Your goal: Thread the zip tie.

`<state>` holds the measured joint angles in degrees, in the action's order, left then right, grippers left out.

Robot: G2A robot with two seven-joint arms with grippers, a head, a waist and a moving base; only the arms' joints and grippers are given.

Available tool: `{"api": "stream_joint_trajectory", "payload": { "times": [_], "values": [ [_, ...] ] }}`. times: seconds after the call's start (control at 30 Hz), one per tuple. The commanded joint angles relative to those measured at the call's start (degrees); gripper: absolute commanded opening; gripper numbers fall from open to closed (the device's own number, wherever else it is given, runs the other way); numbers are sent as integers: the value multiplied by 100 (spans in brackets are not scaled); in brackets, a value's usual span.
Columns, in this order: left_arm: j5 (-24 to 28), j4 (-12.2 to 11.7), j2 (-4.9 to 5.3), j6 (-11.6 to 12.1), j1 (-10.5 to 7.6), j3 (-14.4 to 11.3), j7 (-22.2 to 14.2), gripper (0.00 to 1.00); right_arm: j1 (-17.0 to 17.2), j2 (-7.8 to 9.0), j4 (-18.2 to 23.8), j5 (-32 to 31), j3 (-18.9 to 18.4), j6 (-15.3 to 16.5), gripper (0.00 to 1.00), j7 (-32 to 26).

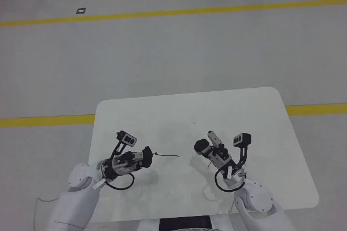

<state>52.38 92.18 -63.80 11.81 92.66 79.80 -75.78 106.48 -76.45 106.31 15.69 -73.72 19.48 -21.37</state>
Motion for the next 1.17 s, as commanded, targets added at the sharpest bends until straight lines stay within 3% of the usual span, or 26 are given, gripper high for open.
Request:
{"api": "stream_joint_trajectory", "payload": {
  "times": [0.0,0.07,0.13,0.43,1.13],
  "values": [
    [345,95,-10,-226,22,-20,221,0,0,0,0,0,0,0,100,0],
    [1049,202,-32,-588,64,-36,315,0,0,0,0,0,0,0,100,0],
    [1151,285,-18,-835,73,25,470,0,0,0,0,0,0,0,100,0],
    [1483,614,-4,-1241,159,47,552,0,0,0,0,0,0,0,100,0],
    [1494,630,-4,-1270,155,25,519,0,0,0,0,0,0,0,100,0]
  ]
}}
